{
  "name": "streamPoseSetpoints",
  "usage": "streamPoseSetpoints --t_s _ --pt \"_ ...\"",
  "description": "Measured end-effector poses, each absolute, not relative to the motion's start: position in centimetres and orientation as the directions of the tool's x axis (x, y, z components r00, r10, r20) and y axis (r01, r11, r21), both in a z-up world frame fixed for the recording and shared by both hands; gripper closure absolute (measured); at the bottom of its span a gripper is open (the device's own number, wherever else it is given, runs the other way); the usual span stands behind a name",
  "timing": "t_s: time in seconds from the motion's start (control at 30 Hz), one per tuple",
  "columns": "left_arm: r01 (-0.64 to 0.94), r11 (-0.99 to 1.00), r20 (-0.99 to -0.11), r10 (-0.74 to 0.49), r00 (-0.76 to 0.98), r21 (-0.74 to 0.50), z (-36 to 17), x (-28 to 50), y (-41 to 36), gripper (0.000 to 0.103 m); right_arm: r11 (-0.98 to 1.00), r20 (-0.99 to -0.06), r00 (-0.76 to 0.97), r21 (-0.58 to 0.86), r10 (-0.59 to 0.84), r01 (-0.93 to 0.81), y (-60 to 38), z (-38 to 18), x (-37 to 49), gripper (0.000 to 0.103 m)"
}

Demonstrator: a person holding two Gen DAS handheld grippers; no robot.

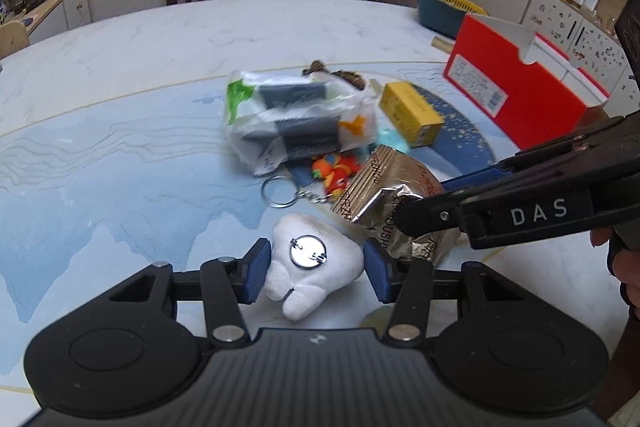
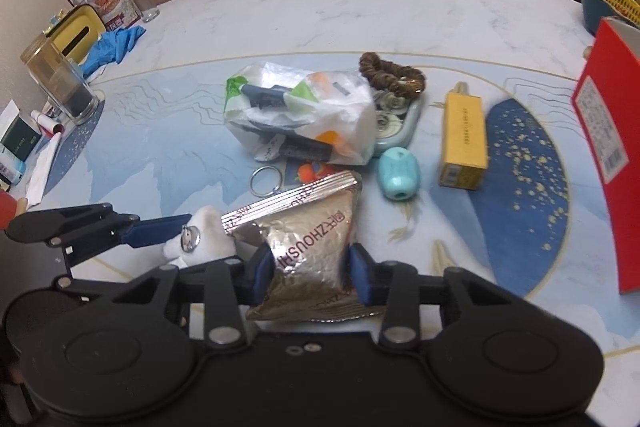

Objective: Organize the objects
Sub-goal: 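Grasp the white tooth plush with left tool while right grasps silver foil bag, then carry the tooth plush and foil bag with both tools over the shoebox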

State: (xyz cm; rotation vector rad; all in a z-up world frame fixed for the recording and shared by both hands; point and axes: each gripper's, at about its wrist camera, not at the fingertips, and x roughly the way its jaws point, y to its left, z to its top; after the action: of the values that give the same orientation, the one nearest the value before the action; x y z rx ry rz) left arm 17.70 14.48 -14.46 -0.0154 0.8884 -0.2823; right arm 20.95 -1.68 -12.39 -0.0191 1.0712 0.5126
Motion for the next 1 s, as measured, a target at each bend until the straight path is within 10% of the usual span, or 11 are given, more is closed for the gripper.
streamPoseSetpoints --t_s 1.0 --pt "0.365 0.925 -0.679 -0.335 0.653 -0.105 -4.7 21.5 -0.7 0.053 0.935 -0.752 0.563 0.216 0.343 -0.281 -20.8 -2.2 21.5 0.063"
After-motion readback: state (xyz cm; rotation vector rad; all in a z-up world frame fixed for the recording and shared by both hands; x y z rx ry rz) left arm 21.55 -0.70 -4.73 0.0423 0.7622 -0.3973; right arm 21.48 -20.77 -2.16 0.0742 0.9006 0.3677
